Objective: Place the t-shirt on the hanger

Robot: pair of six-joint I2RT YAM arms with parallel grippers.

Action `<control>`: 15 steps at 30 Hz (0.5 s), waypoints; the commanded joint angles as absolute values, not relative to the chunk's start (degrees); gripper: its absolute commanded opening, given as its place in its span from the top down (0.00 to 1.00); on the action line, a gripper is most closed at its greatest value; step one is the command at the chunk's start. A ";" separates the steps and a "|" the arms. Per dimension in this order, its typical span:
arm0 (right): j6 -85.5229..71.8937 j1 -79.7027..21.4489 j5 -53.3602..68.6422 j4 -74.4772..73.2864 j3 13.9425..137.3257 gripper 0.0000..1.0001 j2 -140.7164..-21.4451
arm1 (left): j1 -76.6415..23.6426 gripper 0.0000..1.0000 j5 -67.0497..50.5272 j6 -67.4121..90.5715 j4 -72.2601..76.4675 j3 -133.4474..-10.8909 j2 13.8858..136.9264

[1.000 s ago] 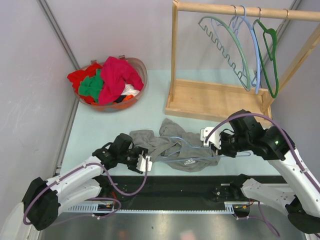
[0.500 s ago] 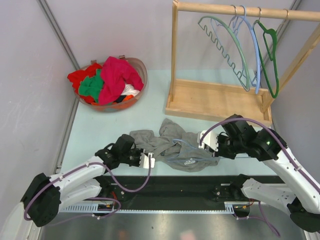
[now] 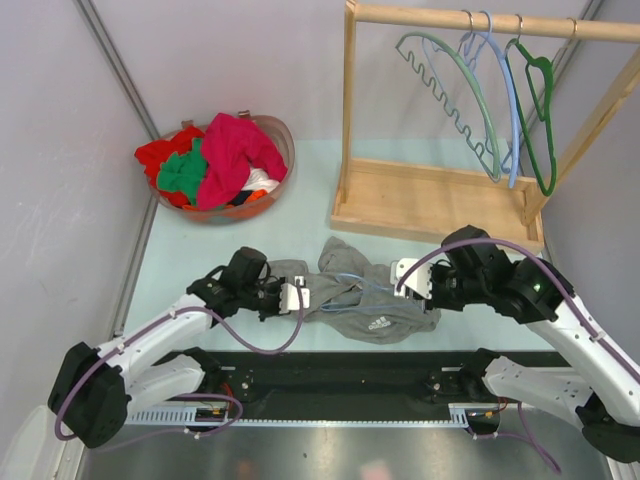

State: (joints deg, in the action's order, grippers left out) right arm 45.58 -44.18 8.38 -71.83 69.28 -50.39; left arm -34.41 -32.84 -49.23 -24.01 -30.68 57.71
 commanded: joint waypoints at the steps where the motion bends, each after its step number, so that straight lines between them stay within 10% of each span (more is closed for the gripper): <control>1: 47.90 -44.56 8.17 -65.22 70.14 1.00 -51.59 | -32.87 1.00 -37.26 -47.11 -27.16 -34.98 58.62; 15: 50.62 -44.56 9.49 -63.54 69.17 1.00 -52.65 | -27.87 1.00 -39.11 -43.51 -28.30 -39.20 61.52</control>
State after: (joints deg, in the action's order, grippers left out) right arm 48.99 -44.21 8.86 -65.06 68.97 -53.06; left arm -29.45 -36.47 -45.15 -28.08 -36.84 60.60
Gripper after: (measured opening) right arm 0.027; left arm 0.006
